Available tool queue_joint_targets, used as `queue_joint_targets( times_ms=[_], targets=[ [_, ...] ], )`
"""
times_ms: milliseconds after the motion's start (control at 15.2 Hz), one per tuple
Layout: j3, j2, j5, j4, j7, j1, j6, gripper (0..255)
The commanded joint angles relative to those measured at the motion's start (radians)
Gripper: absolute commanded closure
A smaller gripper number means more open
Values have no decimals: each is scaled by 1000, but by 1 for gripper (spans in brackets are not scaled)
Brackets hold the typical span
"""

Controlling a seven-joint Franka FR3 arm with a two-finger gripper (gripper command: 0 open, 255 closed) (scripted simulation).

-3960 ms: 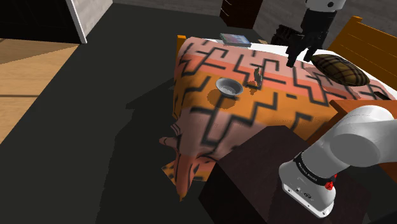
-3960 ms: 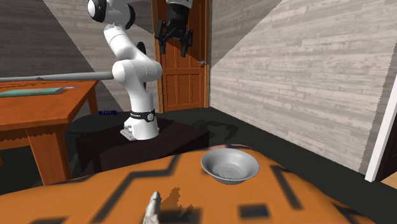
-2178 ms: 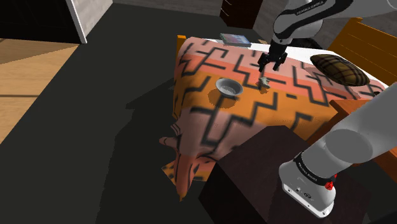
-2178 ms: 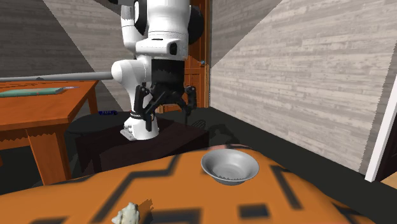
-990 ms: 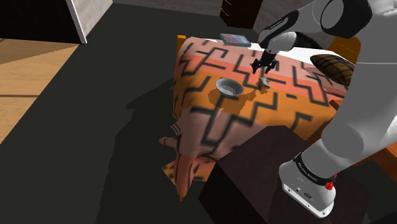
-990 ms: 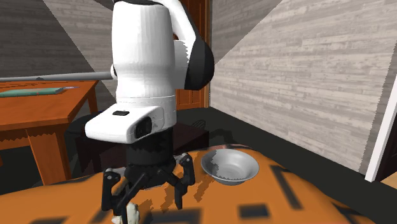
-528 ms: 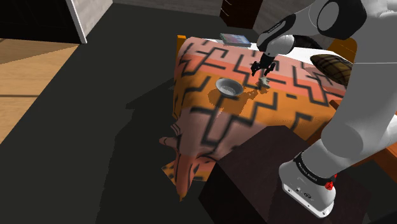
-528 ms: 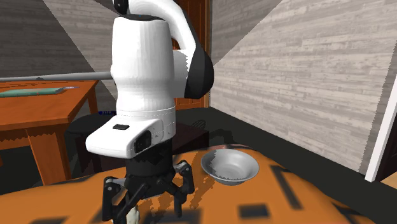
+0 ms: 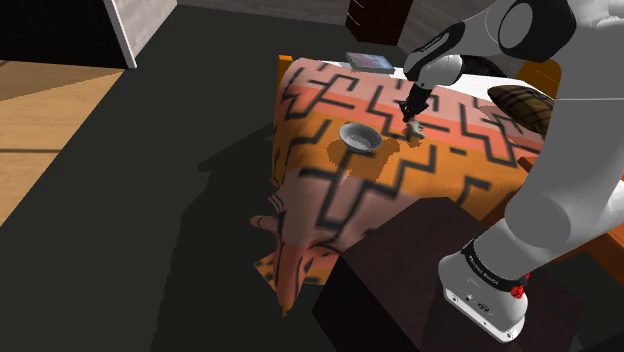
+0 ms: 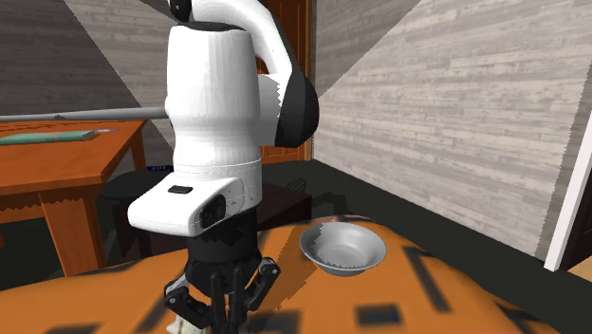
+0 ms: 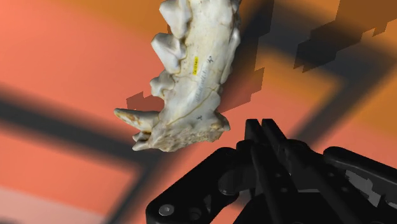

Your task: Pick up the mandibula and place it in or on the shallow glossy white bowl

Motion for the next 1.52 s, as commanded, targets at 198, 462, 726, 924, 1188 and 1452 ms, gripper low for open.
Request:
queue_joint_targets(
  times_ms=[198, 462, 726, 924, 1188, 1452],
  targets=[
    [0, 0, 0, 0, 0, 0, 0, 255],
    [-29, 6, -41, 7, -4, -4, -41, 0],
    [-51, 30, -72, 16, -14, -13, -62, 0],
    [-43, 59, -61, 16, -21, -22, -34, 0],
    [-35, 84, -51, 17, -27, -31, -11, 0],
    [-35, 84, -51, 17, -27, -31, -11, 0]
  ],
)
